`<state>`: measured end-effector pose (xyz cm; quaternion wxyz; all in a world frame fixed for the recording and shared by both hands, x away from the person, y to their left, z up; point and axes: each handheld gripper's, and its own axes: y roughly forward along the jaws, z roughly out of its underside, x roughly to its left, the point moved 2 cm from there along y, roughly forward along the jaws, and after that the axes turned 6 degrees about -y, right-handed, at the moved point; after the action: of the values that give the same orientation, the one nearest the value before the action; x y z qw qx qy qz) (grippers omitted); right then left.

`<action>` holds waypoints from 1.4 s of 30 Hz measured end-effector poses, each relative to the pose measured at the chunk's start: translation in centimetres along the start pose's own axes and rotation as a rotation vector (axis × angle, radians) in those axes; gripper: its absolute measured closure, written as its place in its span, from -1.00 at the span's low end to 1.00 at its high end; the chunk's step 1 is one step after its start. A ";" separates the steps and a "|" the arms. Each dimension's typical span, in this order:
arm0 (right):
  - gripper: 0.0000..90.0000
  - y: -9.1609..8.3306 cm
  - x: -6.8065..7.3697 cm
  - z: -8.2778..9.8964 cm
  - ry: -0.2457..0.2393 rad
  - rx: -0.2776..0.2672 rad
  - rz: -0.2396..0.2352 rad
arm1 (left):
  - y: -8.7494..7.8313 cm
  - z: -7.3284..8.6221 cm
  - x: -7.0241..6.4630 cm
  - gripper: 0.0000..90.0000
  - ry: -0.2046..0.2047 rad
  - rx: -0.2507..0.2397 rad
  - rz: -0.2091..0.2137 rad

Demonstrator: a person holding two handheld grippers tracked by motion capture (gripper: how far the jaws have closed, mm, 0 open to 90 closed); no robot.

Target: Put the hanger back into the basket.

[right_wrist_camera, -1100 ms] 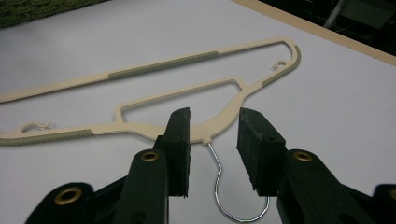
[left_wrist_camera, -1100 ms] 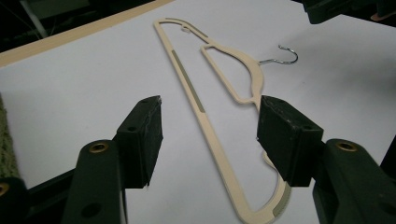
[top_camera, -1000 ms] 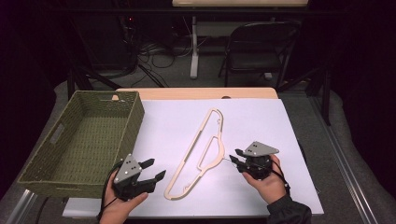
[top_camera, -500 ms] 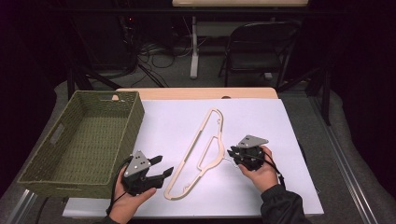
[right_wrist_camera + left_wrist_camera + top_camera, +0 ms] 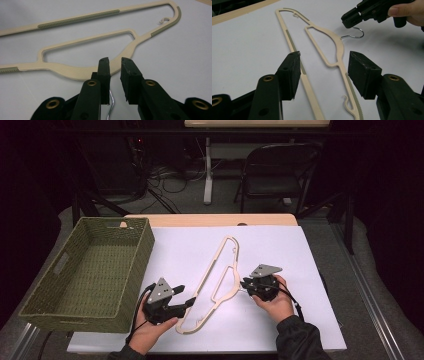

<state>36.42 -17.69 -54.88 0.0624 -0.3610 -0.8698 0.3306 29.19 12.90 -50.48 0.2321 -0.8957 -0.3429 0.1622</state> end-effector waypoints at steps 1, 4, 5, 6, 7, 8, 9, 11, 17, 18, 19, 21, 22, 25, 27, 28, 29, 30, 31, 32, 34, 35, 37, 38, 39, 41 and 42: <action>0.73 0.1 0.0 0.0 -0.005 0.002 0.001 | 0.0 0.1 0.0 -0.03 -0.003 0.003 0.000; 0.71 0.4 0.1 -0.1 -0.005 -0.002 -0.001 | 0.1 0.2 0.1 -0.03 -0.002 0.006 -0.002; 0.69 0.6 0.2 -0.2 -0.007 0.016 -0.003 | 0.1 0.3 0.1 -0.03 -0.005 0.006 -0.002; 0.69 0.8 0.2 -0.3 -0.014 0.018 -0.002 | 0.1 0.3 0.2 -0.03 -0.005 0.006 -0.002; 0.69 0.8 0.1 -0.4 -0.019 0.025 -0.001 | 0.1 0.4 0.2 -0.03 -0.002 0.007 -0.003; 0.68 0.9 0.1 -0.6 -0.020 0.029 -0.002 | 0.1 0.4 0.2 -0.03 -0.002 0.006 -0.003; 0.67 1.0 0.1 -0.7 -0.017 0.030 0.002 | 0.1 0.4 0.2 -0.02 -0.002 0.006 -0.003; 0.63 1.2 -0.1 -0.9 -0.004 0.041 0.008 | 0.0 0.4 0.3 -0.02 0.001 0.007 -0.005; 0.62 1.5 -0.5 -1.0 0.001 0.059 0.009 | -0.1 0.6 0.4 -0.03 -0.002 0.005 -0.005; 0.63 1.4 -0.4 -0.9 -0.002 0.068 0.001 | -0.2 0.6 0.4 -0.02 -0.005 0.005 -0.004; 0.63 1.4 -0.4 -0.9 -0.002 0.068 0.001 | -0.2 0.6 0.4 -0.02 -0.005 0.005 -0.004; 0.67 1.4 -0.1 -0.5 -0.020 0.084 -0.013 | -0.2 0.6 0.5 -0.02 -0.009 0.004 -0.004; 0.68 1.5 0.0 -0.4 -0.022 0.081 -0.017 | -0.2 0.6 0.5 -0.02 -0.006 0.004 -0.007; 0.72 1.5 0.2 0.1 -0.031 0.108 -0.027 | -0.2 0.7 0.5 -0.02 -0.010 0.005 -0.007; 0.77 1.7 0.2 0.4 -0.035 0.113 -0.029 | -0.1 0.7 0.4 -0.02 -0.009 0.007 -0.007; 0.78 1.7 0.1 0.4 -0.035 0.116 -0.030 | -0.1 0.7 0.4 -0.03 -0.009 0.007 -0.007; 0.79 1.8 0.1 0.5 -0.031 0.102 -0.032 | -0.1 0.7 0.4 -0.02 -0.007 0.008 -0.005; 0.79 1.6 0.1 0.5 -0.030 0.129 -0.038 | 0.0 0.7 0.4 -0.02 -0.007 0.011 -0.005; 0.79 1.6 0.1 0.5 -0.030 0.129 -0.038 | 0.0 0.7 0.4 -0.02 -0.007 0.011 -0.005; 0.80 1.8 0.1 0.6 -0.027 0.110 -0.037 | 0.0 0.8 0.4 -0.02 -0.008 0.013 -0.005; 0.81 1.9 0.0 0.9 -0.025 0.117 -0.045 | 0.0 0.8 0.5 -0.02 -0.007 0.014 -0.005; 0.81 1.9 0.0 0.9 -0.025 0.117 -0.045 | 0.1 0.8 0.5 -0.02 -0.006 0.015 -0.006; 0.82 2.1 0.0 1.2 -0.017 0.119 -0.048 | 0.1 0.9 0.5 -0.02 -0.011 0.016 -0.007; 0.83 2.1 -0.1 1.3 -0.009 0.119 -0.054 | 0.1 0.9 0.5 -0.02 -0.009 0.017 -0.007; 0.83 2.1 -0.1 1.3 -0.009 0.119 -0.054 | 0.1 0.9 0.5 -0.02 -0.009 0.017 -0.007; 0.85 2.1 -0.1 1.3 0.001 0.108 -0.062 | 0.1 0.9 0.5 -0.02 -0.012 0.017 -0.005; 0.86 2.1 -0.1 1.3 0.002 0.117 -0.067 | 0.2 0.9 0.5 -0.02 -0.007 0.021 -0.006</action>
<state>37.29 -17.40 -57.17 0.0951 -0.3278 -0.8606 0.3781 29.21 13.37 -51.42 0.2404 -0.8917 -0.3446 0.1684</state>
